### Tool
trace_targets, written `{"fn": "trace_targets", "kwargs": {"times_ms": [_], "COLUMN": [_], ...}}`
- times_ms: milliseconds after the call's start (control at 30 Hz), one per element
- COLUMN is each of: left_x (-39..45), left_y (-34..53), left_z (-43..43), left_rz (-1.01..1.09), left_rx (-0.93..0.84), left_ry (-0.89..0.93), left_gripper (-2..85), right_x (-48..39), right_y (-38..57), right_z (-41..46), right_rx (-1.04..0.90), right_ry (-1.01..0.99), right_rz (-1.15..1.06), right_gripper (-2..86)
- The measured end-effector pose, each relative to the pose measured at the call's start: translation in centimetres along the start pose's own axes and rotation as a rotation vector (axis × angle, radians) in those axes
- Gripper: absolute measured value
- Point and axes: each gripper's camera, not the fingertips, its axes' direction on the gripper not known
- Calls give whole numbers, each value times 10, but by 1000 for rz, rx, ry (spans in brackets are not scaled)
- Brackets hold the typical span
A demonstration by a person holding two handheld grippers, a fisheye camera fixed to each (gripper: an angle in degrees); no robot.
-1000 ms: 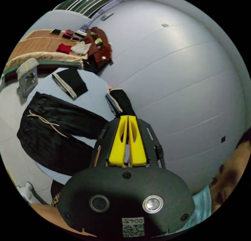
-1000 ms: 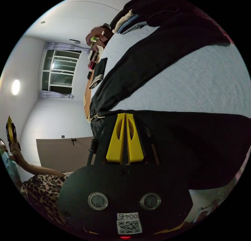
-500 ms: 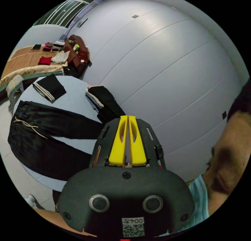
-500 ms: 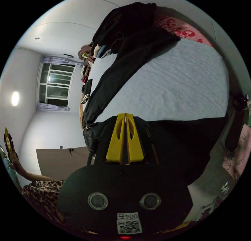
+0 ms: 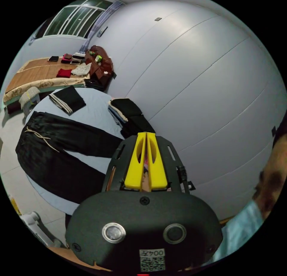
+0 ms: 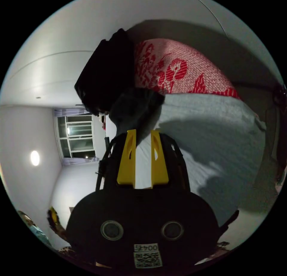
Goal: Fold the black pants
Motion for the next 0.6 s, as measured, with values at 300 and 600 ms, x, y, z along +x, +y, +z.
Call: {"fn": "trace_targets", "kwargs": {"times_ms": [300,600], "left_x": [-127,-193], "left_y": [57,87], "left_z": [28,18], "left_rz": [27,5], "left_rx": [-24,-61], "left_ry": [-113,-79], "left_gripper": [8,7], "right_x": [-93,-116], "right_y": [-15,-10], "right_z": [4,-47], "right_rx": [42,40], "right_ry": [52,231], "right_rz": [-150,-279], "right_gripper": [14,50]}}
